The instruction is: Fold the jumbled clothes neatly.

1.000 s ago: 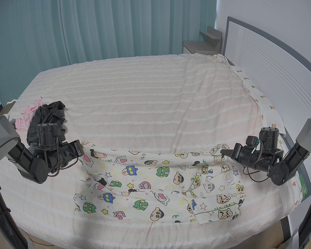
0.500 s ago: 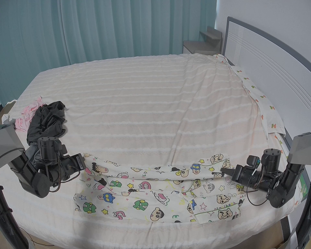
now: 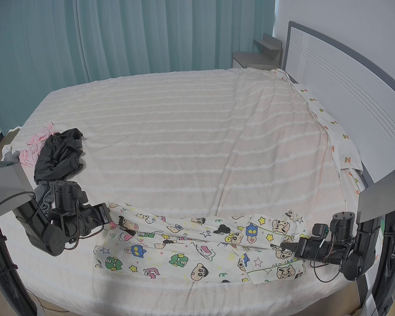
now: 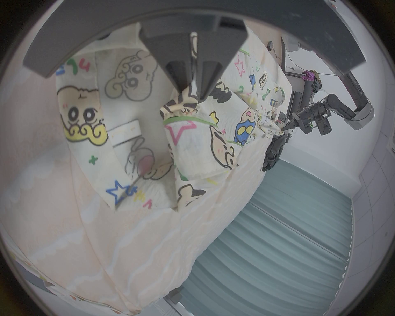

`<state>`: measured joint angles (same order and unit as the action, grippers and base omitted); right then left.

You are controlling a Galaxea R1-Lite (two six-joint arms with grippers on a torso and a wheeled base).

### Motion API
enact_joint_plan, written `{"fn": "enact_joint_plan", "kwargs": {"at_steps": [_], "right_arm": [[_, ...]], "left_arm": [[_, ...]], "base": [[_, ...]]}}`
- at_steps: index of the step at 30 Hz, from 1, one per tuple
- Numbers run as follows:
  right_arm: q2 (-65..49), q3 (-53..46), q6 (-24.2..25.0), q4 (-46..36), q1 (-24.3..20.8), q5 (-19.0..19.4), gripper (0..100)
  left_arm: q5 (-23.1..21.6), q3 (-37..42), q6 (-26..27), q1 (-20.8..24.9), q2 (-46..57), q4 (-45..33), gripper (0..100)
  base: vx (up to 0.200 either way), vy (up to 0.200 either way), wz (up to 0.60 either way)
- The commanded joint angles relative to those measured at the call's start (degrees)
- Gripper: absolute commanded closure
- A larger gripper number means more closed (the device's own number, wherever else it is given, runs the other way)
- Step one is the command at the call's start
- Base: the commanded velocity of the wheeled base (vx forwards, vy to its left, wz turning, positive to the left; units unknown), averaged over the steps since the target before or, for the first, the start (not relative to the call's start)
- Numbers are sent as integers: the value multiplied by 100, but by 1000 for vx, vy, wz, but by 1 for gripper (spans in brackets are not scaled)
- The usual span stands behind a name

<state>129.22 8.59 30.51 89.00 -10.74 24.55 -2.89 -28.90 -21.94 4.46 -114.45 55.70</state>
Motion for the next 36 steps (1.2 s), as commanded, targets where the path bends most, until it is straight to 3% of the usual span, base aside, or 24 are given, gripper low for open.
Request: {"fn": "enact_joint_plan", "kwargs": {"at_steps": [1,10,11,12,19,30,31,35,36], "right_arm": [[95,-42,-2,82,-25,6,100],[42,-95,-10,82,-42,6,100],[42,-77,-2,82,-42,6,100],[51,-68,-2,82,-42,6,0],[-108,-104,25,82,2,-3,0],[-1162,-420,245,82,309,-3,0],[-1382,-517,236,82,494,-12,0],[-1839,-561,289,82,617,6,0],[-2041,-596,324,82,582,6,0]], "left_arm": [[-1,43,-3,2,-69,2,100],[-1,78,-12,11,-148,2,100],[-1,87,-21,11,-148,2,0],[-1,87,-29,11,-148,2,0],[25,104,-38,11,-148,117,0],[60,895,-478,-174,203,855,0],[8,983,-1066,-314,432,855,0],[-370,1177,-2068,-569,766,855,0],[-906,1405,-2499,-710,1021,855,0]], "base": [[0,0,0],[0,0,0],[0,0,0],[0,0,0],[0,0,0],[0,0,0],[0,0,0],[0,0,0],[0,0,0]]}}
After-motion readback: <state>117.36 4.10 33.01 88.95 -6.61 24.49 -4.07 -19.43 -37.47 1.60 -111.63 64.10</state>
